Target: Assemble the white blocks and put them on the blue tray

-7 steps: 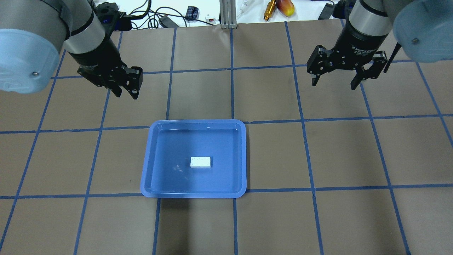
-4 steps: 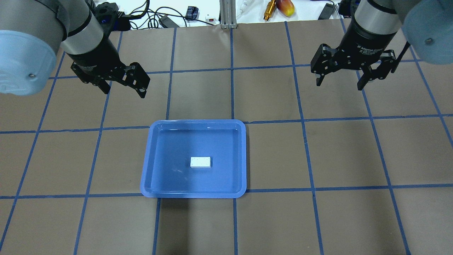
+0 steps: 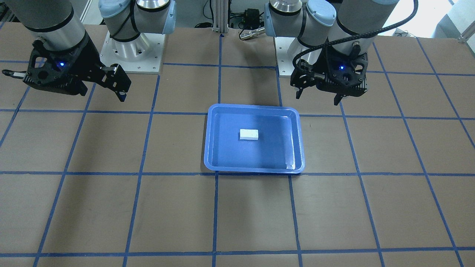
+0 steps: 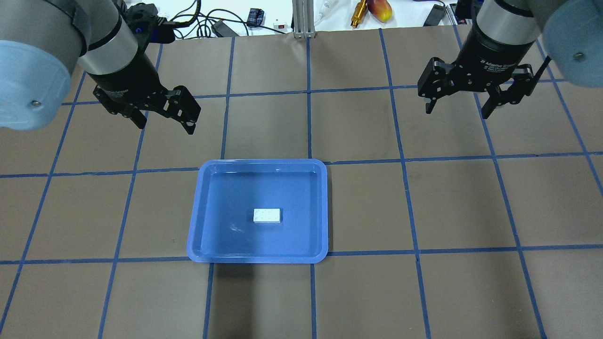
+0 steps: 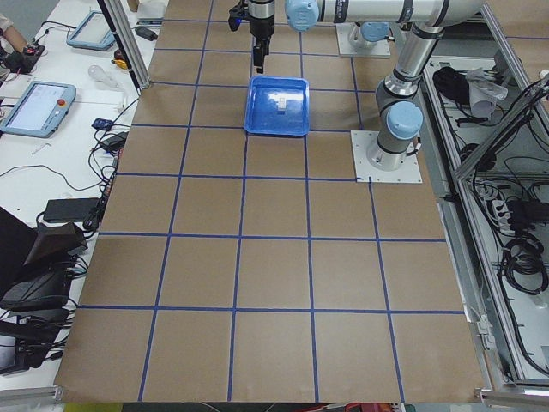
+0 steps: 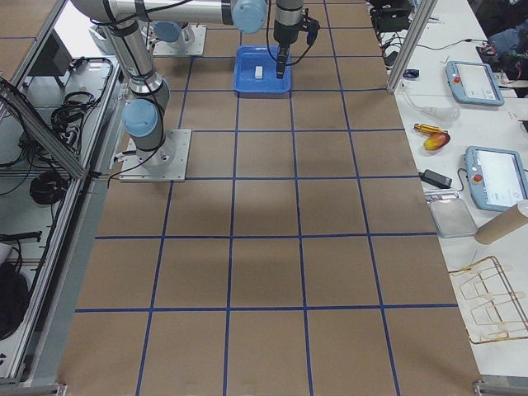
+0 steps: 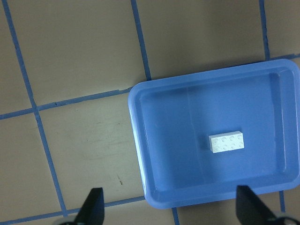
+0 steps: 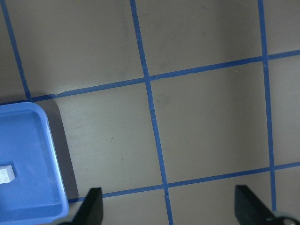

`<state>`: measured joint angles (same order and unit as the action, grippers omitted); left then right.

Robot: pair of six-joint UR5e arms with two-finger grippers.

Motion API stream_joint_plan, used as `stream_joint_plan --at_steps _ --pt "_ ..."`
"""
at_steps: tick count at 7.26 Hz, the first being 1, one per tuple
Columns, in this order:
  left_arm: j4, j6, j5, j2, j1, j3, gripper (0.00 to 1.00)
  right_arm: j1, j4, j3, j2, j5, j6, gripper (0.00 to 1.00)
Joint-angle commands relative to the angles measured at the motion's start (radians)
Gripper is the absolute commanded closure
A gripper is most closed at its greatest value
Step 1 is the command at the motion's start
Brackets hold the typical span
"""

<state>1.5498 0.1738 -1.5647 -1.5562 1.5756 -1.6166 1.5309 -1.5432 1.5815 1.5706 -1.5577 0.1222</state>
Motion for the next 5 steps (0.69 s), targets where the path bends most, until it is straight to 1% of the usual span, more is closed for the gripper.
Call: stream_joint_plan --at_steps 1,5 --pt "0.003 -0.002 0.003 0.005 0.001 -0.003 0.00 0.002 0.000 0.002 0.000 0.007 -0.022 0.00" --pt "0.003 -0.004 0.000 0.007 0.001 -0.002 0.00 0.002 0.000 0.002 0.000 0.007 -0.039 0.00"
